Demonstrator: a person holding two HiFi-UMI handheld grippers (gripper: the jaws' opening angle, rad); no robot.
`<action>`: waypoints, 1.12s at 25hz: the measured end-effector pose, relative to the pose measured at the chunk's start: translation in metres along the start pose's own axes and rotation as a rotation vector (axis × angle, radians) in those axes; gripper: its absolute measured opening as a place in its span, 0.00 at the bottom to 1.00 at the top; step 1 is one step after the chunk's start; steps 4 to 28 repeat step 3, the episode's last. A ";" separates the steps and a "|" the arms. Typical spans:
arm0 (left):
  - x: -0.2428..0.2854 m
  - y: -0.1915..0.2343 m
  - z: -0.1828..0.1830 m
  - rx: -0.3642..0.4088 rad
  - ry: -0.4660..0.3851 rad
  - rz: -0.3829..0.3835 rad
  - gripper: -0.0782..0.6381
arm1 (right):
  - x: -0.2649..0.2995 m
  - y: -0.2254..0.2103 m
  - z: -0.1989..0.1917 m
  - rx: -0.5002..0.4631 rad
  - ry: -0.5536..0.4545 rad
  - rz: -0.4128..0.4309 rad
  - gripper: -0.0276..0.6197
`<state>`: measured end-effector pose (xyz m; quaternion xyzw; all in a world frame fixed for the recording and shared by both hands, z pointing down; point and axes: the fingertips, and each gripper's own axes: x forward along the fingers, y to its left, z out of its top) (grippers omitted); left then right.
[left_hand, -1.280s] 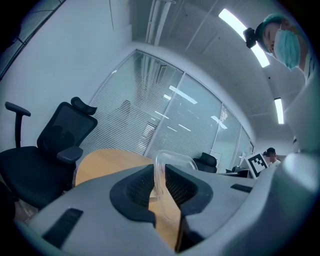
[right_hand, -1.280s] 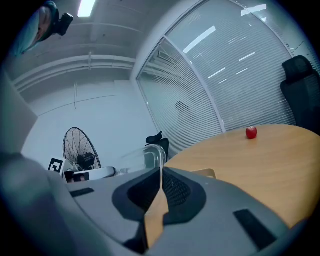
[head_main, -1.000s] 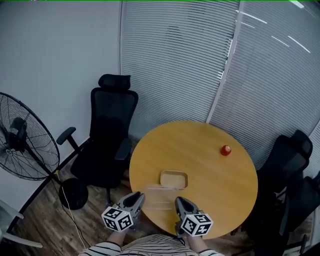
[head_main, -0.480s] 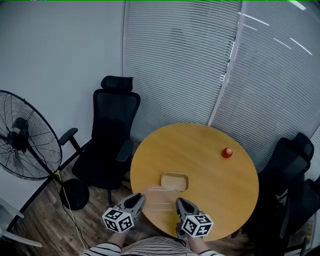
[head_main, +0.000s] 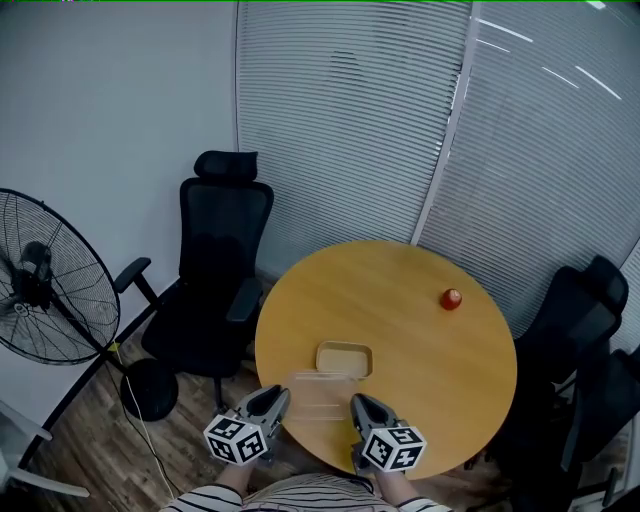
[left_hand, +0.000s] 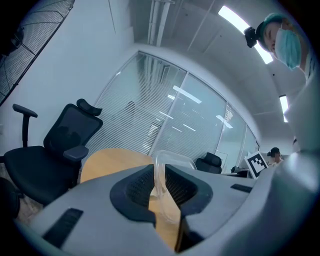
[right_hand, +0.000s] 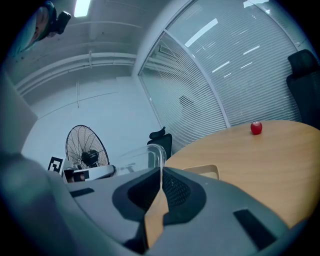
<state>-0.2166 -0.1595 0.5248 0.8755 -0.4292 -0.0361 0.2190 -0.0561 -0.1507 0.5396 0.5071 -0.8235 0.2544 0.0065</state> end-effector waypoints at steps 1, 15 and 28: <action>0.003 0.000 0.001 -0.001 -0.001 0.001 0.23 | 0.001 -0.002 0.002 0.001 0.000 0.000 0.10; 0.009 -0.001 0.002 -0.002 -0.002 0.003 0.23 | 0.003 -0.008 0.005 0.003 0.000 -0.001 0.10; 0.009 -0.001 0.002 -0.002 -0.002 0.003 0.23 | 0.003 -0.008 0.005 0.003 0.000 -0.001 0.10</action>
